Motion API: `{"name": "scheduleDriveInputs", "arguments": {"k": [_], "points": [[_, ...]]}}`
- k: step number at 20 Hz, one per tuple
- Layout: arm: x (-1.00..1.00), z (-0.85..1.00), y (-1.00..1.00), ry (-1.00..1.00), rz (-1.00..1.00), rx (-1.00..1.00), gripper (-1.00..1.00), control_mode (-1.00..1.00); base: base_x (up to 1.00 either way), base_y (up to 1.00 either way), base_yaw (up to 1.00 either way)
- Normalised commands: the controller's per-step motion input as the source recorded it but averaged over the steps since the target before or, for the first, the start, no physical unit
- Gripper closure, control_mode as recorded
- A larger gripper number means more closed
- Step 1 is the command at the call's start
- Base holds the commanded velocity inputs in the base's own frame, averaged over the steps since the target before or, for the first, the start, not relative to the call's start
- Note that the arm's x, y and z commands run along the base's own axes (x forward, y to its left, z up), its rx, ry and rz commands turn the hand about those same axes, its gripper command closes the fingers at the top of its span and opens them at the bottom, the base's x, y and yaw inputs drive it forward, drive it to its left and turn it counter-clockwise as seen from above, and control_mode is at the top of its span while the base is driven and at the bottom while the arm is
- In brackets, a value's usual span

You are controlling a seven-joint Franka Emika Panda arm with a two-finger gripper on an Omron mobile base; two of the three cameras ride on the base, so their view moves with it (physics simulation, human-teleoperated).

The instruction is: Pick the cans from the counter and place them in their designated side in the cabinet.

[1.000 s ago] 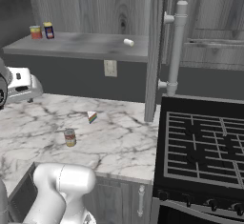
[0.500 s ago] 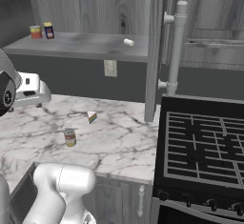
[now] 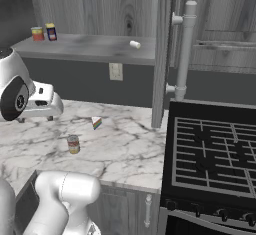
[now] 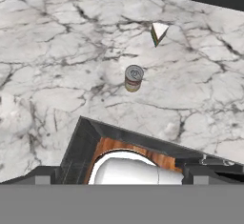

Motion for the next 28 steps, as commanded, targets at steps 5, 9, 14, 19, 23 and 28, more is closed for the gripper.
{"name": "scheduleDriveInputs", "arguments": {"k": [5,9,14,19,23,28], "points": [[0.1,-0.2,-0.08,0.05,-0.04,0.02,-1.0,-1.0,0.0,0.0,0.0],[0.12,-0.12,-0.02,0.01,-0.03,0.0,-1.0,-1.0,0.0,0.0,0.0],[0.15,-0.03,0.03,0.0,0.0,0.0,-1.0,-1.0,0.0,0.0,0.0],[0.05,-0.06,0.0,-0.03,0.0,0.0,-1.0,-1.0,0.0,0.0,0.0],[0.08,-0.11,0.0,0.0,0.0,0.0,-1.0,-1.0,0.0,0.0,0.0],[0.11,-0.14,0.0,-0.01,0.0,0.0,-1.0,-1.0,0.0,0.0,0.0]]}}
